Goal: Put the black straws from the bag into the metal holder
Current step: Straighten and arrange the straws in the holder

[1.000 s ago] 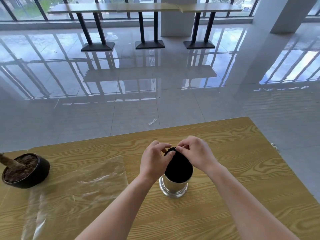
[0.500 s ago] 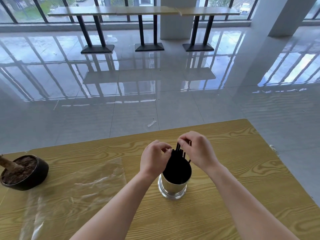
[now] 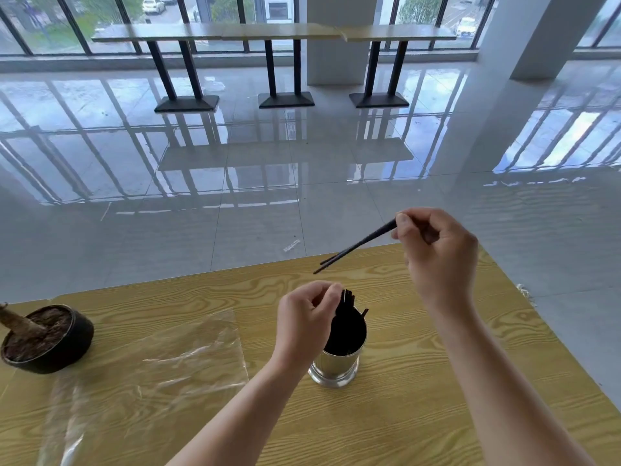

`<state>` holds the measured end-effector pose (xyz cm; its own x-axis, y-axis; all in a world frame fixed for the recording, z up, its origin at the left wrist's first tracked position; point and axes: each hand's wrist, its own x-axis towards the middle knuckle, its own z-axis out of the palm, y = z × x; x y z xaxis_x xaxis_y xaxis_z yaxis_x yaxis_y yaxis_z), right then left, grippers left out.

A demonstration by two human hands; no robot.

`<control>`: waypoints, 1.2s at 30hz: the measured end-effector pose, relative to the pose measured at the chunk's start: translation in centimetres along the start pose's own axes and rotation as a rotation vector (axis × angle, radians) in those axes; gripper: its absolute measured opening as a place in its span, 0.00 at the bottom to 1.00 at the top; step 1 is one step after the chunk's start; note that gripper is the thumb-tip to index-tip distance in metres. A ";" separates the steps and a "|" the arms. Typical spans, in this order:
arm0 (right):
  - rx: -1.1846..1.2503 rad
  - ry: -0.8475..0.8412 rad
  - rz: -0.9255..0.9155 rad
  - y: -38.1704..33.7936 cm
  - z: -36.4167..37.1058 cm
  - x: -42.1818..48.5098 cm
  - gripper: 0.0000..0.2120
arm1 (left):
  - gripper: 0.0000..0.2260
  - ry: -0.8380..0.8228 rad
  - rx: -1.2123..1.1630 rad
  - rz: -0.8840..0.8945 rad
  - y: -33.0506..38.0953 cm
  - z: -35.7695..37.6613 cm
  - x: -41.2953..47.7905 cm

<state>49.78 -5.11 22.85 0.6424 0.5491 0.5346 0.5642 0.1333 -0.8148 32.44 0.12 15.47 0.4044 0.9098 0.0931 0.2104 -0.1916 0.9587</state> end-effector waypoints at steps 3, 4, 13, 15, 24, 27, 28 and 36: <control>0.090 0.077 0.080 0.5 0.6 -2.7 0.06 | 0.18 -0.086 -0.503 -0.324 2.4 0.9 0.7; 0.113 0.089 0.106 0.7 0.9 -3.9 0.06 | 0.19 -0.067 -0.674 -0.440 3.1 1.1 1.1; 0.054 -0.203 0.170 4.0 0.1 -12.5 0.15 | 0.10 0.062 -0.703 -0.486 3.5 -0.2 2.0; 0.021 -0.290 0.174 4.4 -0.1 -12.7 0.11 | 0.10 0.039 -0.576 -0.379 3.1 -0.3 1.5; 0.016 -0.359 0.142 0.8 0.5 -5.9 0.15 | 0.09 -0.116 -0.286 -0.157 1.6 0.2 -0.1; 0.020 -0.475 0.101 -0.9 1.3 -3.4 0.21 | 0.09 -0.164 -0.142 -0.102 1.2 0.2 -0.2; 0.005 -0.503 0.085 -1.2 1.5 -2.9 0.19 | 0.09 -0.183 -0.094 -0.080 1.2 0.1 -0.2; -0.060 -0.473 0.031 -1.6 1.0 -2.8 0.08 | 0.07 -0.299 0.178 0.084 1.6 -0.5 -0.2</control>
<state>46.57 -6.00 22.44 0.3610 0.8691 0.3381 0.5859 0.0707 -0.8073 32.28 -0.22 17.14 0.6642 0.7450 0.0611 0.3064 -0.3459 0.8869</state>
